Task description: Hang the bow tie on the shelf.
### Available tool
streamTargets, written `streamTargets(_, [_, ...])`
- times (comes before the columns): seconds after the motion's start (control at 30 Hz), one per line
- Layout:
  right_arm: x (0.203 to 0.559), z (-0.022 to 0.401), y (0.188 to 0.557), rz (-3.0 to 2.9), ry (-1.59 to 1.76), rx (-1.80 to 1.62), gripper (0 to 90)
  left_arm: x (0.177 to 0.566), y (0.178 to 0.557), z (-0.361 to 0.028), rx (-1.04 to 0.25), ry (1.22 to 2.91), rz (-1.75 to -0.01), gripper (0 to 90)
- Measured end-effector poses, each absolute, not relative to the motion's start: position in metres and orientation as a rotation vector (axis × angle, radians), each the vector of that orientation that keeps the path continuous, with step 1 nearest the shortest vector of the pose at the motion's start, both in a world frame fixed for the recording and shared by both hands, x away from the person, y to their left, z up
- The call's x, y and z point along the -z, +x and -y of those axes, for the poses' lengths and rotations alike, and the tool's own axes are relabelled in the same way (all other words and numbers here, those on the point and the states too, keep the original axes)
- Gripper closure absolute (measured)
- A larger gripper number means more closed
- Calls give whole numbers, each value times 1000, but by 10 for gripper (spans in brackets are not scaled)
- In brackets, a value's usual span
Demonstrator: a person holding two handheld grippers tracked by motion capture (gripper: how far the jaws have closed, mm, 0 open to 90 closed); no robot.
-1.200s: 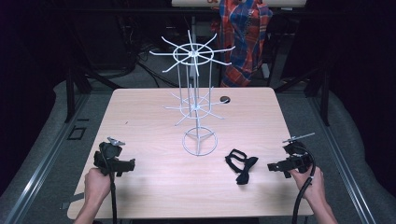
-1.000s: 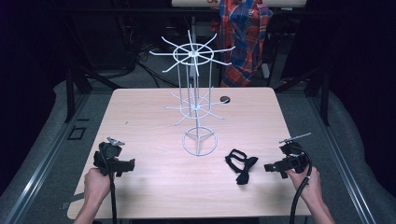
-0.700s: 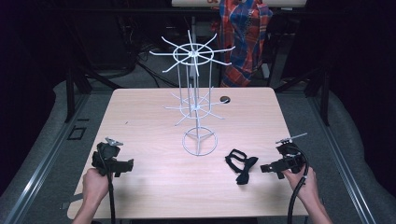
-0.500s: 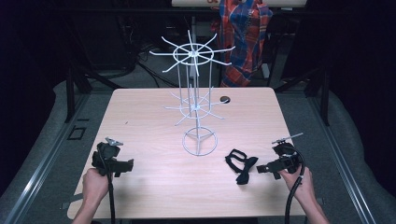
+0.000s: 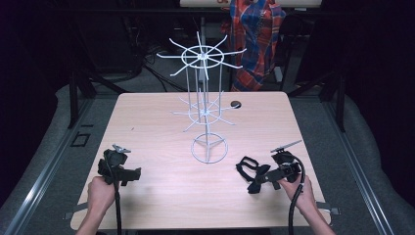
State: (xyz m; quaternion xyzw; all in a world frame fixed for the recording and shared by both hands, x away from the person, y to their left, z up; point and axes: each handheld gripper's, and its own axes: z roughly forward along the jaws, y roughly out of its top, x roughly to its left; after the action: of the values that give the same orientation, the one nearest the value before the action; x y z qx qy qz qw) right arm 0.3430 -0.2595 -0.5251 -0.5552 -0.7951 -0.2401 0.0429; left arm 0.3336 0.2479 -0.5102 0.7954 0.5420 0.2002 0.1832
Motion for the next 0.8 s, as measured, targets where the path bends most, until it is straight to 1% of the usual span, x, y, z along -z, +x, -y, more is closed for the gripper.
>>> streamTargets(0.13, [527,255,343,2423,-1684,725,156,511,334,-247,-561,2241,-1532,165])
streamTargets(0.17, [526,252,343,2428,-1691,708,194,511,334,-247,-557,2243,-1533,165])
streamTargets(0.3, [531,241,343,2438,-1699,646,232,511,334,-247,-562,2252,-1531,165])
streamTargets(0.4, [533,235,345,2496,-1686,571,291,511,334,-247,-557,2258,-1529,165])
streamTargets(0.43, [534,235,346,2521,-1673,558,324,512,334,-246,-554,2260,-1531,165])
streamTargets(0.47, [534,235,346,2521,-1673,558,324,512,334,-246,-554,2260,-1531,165])
streamTargets(0.5, [535,235,348,2537,-1670,557,345,512,334,-246,-553,2264,-1531,165])
streamTargets(0.53, [535,235,348,2542,-1690,531,394,512,334,-246,-552,2264,-1531,164])
streamTargets(0.57, [535,235,348,2542,-1690,531,394,513,335,-246,-550,2264,-1533,164])
streamTargets(0.6, [536,234,349,2565,-1698,522,433,513,335,-246,-547,2266,-1534,165])
streamTargets(0.63, [536,234,349,2565,-1698,522,433,513,335,-246,-547,2266,-1534,165])
streamTargets(0.67, [537,233,349,2591,-1707,479,469,513,335,-245,-548,2266,-1535,165])
streamTargets(0.73, [538,233,350,2594,-1693,477,480,513,335,-245,-547,2267,-1535,165])
streamTargets(0.77, [540,230,349,2610,-1674,477,517,514,335,-245,-547,2274,-1532,165])
streamTargets(0.8, [541,227,347,2611,-1722,494,534,514,335,-245,-547,2276,-1532,165])
